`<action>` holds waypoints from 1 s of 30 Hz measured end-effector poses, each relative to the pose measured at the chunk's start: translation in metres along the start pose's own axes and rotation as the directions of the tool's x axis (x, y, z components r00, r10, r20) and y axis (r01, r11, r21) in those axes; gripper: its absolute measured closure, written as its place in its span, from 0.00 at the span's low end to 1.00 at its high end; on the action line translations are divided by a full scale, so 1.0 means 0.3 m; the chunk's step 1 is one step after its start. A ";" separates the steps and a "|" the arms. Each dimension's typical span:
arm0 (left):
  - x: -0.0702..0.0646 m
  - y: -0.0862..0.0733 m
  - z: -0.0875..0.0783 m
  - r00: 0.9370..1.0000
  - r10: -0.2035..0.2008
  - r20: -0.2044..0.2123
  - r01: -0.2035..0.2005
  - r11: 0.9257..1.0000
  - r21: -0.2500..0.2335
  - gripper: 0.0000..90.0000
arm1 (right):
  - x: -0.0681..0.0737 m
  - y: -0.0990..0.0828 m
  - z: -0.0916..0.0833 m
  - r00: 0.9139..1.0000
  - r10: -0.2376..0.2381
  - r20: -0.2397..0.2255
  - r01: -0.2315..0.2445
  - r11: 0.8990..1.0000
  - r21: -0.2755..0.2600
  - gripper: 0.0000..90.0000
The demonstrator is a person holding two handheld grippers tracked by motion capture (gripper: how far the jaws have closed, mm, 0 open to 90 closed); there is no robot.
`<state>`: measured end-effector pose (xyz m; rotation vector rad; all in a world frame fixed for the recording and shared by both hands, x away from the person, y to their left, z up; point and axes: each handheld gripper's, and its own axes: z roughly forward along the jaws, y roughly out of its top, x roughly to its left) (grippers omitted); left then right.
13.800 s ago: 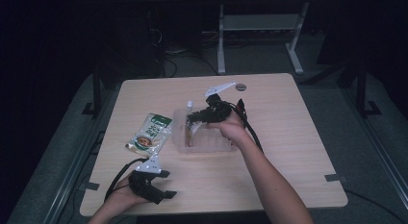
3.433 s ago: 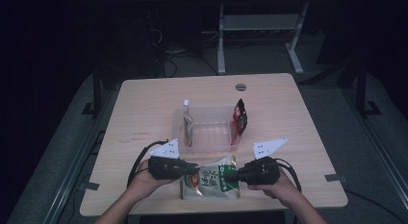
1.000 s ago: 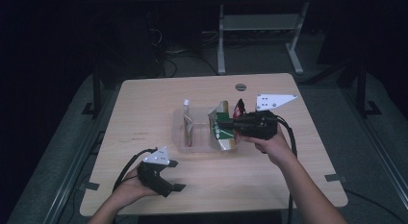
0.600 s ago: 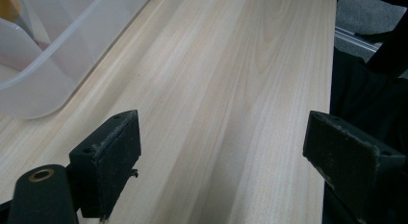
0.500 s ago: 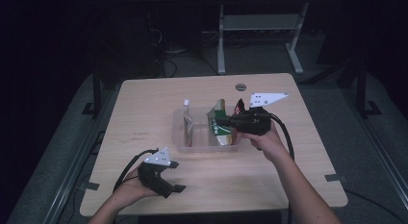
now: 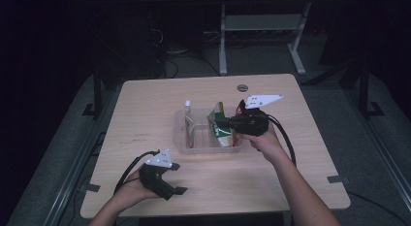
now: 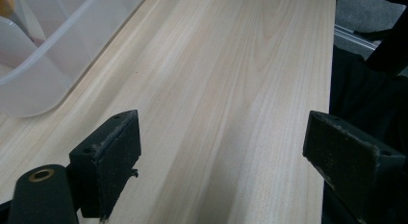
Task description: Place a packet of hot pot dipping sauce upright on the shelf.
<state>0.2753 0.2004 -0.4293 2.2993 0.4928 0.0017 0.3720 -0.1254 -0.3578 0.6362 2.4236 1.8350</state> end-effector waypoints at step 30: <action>-0.003 0.001 0.009 1.000 -0.002 0.007 0.002 1.000 0.006 0.14 | 0.002 -0.035 -0.019 0.996 0.026 0.086 -0.030 0.999 0.046 0.63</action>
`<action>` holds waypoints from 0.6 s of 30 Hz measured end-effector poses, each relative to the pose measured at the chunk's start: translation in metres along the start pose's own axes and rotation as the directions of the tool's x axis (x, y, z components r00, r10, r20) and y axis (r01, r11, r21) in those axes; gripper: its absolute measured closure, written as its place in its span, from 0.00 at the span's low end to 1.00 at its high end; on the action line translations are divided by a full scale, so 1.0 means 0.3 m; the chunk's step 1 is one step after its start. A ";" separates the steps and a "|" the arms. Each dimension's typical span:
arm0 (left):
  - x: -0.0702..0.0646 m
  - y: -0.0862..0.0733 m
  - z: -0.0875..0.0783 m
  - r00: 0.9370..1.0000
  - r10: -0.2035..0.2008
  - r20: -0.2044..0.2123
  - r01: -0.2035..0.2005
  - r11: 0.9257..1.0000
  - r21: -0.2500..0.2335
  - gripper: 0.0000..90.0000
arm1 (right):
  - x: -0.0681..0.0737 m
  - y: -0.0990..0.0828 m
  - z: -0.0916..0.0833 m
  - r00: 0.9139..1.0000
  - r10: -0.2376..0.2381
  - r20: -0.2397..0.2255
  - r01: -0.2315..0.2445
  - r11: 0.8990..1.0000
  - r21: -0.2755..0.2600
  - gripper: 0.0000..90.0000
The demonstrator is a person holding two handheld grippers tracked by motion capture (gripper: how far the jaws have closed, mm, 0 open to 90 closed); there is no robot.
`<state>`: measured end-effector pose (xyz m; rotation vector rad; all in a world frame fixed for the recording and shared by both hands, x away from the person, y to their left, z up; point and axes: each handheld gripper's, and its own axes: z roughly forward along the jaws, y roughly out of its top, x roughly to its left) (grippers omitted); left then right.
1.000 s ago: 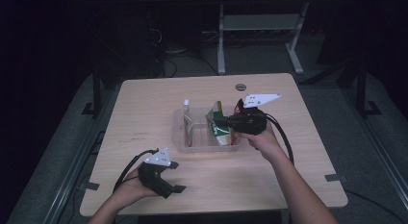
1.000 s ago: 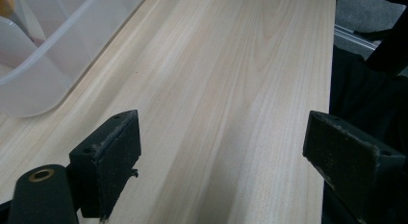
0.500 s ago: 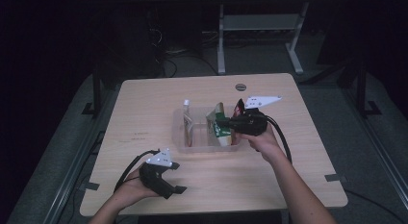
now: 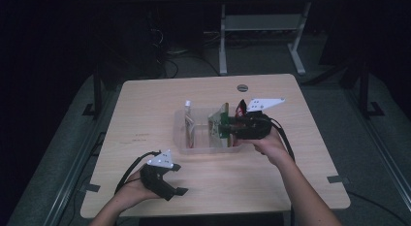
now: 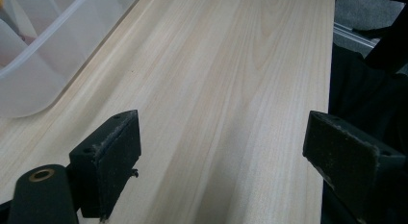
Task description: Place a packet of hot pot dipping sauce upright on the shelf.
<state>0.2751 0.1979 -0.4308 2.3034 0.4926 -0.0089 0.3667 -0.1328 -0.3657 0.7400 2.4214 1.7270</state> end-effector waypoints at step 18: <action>0.001 -0.001 0.001 1.000 0.005 -0.005 -0.005 1.000 -0.006 0.14 | 0.089 -0.085 -0.063 1.000 -0.021 -0.008 0.022 0.996 0.089 0.55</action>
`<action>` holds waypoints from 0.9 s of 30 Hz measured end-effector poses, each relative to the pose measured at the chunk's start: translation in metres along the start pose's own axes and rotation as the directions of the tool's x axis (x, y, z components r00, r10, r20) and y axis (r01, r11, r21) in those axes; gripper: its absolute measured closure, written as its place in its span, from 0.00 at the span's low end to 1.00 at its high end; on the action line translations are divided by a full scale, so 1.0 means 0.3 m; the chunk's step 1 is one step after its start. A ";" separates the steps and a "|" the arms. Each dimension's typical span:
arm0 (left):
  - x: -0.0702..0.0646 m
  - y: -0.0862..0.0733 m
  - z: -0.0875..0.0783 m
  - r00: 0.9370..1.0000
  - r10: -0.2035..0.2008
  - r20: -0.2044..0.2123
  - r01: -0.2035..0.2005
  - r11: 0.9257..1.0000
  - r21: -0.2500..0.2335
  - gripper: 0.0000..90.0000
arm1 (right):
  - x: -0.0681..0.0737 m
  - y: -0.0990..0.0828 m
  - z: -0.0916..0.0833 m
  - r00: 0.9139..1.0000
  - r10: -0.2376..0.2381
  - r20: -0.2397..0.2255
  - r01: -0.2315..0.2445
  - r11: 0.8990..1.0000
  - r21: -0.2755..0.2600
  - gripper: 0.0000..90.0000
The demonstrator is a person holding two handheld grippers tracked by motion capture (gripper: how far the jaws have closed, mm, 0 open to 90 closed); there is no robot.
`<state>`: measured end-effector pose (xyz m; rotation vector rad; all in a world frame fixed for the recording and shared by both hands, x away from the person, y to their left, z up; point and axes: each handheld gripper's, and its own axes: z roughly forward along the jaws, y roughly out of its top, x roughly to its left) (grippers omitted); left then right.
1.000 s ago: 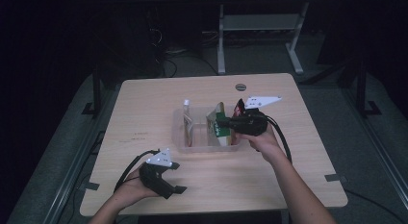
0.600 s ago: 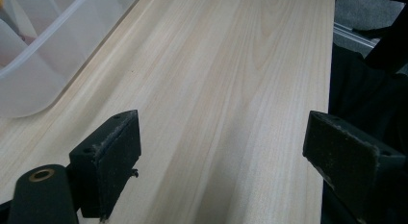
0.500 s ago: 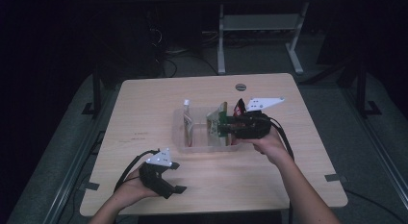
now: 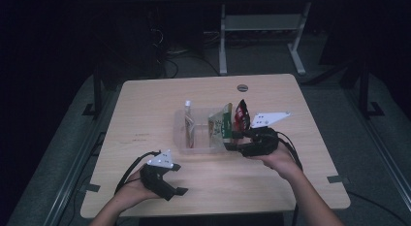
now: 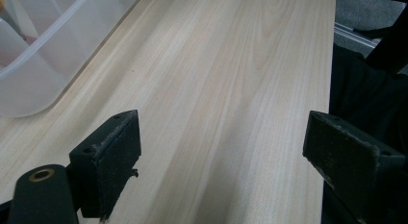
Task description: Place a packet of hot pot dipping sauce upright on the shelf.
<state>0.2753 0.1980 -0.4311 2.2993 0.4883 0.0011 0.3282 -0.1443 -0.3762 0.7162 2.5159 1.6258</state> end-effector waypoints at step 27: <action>-0.002 -0.002 0.000 1.000 -0.012 -0.001 0.012 1.000 -0.009 0.14 | 0.015 -0.047 -0.002 0.993 -0.052 -0.102 0.051 0.999 -0.014 1.00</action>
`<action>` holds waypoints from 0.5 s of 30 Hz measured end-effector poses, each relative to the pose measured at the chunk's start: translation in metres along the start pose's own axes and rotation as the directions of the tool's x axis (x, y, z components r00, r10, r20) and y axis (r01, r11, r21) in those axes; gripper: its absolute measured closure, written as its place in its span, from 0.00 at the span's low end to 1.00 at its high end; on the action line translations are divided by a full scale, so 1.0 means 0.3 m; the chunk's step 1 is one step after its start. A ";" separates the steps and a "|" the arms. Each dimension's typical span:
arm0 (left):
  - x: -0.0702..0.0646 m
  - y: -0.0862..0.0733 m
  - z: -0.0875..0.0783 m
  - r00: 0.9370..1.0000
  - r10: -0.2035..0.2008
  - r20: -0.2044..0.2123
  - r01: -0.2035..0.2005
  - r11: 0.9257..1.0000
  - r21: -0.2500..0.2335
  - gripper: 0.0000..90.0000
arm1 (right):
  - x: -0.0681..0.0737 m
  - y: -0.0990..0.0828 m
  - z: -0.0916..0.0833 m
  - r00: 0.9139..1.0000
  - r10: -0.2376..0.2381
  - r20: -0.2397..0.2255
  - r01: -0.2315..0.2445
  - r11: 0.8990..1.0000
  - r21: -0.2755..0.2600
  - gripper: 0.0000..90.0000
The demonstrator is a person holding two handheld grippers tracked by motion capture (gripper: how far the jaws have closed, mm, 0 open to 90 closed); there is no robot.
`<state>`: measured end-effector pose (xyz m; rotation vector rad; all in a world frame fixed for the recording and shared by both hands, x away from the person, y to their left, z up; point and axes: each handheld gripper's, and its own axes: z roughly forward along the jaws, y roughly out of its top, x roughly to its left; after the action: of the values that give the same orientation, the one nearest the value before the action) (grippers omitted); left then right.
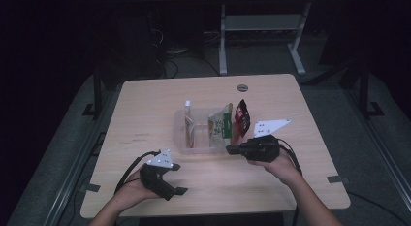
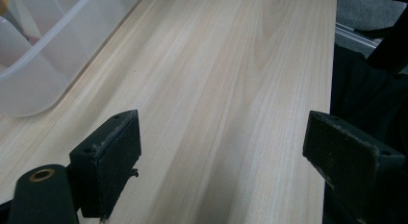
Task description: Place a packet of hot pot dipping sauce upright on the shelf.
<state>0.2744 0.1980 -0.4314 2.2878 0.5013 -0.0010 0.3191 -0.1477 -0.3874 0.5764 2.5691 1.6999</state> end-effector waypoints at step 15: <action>0.008 -0.003 -0.004 1.000 0.006 -0.006 -0.006 1.000 0.006 0.14 | -0.051 0.058 0.013 1.000 -0.009 0.027 0.010 0.999 -0.042 1.00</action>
<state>0.2762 0.2004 -0.4314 2.2956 0.4983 0.0070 0.3392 -0.1429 -0.3765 0.5797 2.5077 1.7263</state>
